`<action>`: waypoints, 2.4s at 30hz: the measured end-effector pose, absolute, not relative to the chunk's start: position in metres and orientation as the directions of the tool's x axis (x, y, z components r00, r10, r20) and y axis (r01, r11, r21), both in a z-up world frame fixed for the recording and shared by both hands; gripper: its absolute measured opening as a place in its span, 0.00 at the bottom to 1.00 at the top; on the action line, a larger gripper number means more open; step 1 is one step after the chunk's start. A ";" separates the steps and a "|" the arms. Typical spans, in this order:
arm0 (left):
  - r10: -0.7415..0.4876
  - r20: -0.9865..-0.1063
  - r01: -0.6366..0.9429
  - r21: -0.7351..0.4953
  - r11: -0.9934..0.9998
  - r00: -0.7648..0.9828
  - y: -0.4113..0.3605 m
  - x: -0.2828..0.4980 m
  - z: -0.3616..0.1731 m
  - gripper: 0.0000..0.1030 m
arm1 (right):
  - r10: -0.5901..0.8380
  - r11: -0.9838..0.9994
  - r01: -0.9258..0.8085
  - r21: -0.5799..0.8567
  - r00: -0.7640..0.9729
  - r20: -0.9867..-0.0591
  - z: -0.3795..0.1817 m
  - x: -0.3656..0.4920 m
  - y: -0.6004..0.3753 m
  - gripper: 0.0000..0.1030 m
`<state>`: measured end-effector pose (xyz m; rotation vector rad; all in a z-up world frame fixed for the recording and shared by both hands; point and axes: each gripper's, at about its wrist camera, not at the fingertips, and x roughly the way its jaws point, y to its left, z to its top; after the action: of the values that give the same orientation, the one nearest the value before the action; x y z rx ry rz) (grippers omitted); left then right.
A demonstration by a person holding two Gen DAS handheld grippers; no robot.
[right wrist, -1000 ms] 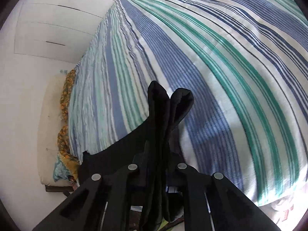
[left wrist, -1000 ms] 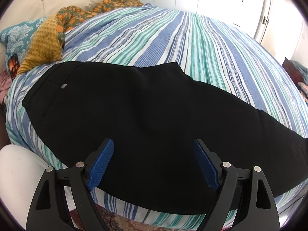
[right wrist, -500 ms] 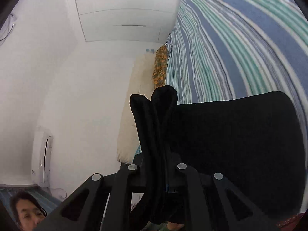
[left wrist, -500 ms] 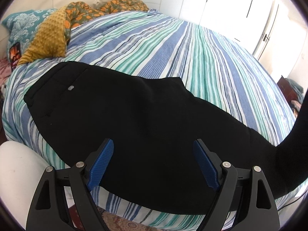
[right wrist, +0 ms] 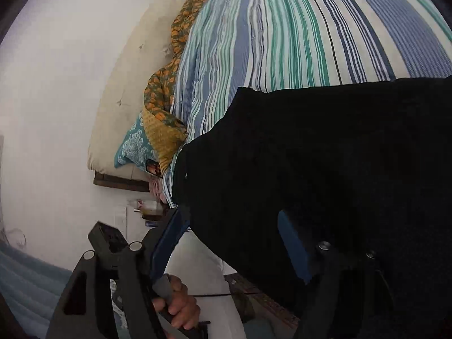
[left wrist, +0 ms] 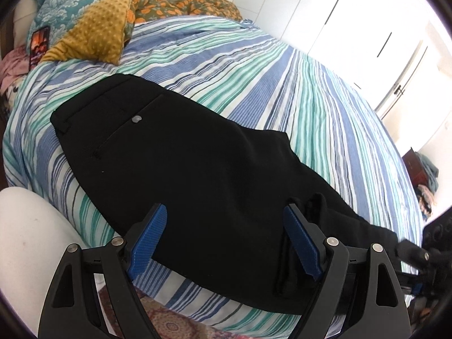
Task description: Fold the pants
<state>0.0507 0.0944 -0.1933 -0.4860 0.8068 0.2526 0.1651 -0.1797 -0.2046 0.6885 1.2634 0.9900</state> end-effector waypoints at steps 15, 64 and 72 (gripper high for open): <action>-0.205 -0.829 0.007 -0.235 0.972 0.521 -0.002 0.089 -0.217 0.33 | 0.684 0.707 -0.302 0.640 0.523 -0.509 -0.153 0.047 -0.393 0.87; 0.034 -0.784 -0.111 -0.044 0.993 0.620 -0.013 0.059 -0.190 0.65 | 0.437 0.884 -0.387 0.262 0.482 -0.760 -0.209 0.083 -0.304 1.00; 0.071 -0.728 -0.160 -0.054 0.986 0.682 -0.011 0.076 -0.166 0.73 | 0.421 0.890 -0.388 0.239 0.501 -0.756 -0.211 0.080 -0.300 1.00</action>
<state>0.0763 -0.0109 -0.1664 -0.1169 0.8106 0.1297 0.0803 -0.3000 -0.2105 0.0395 0.9250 0.4891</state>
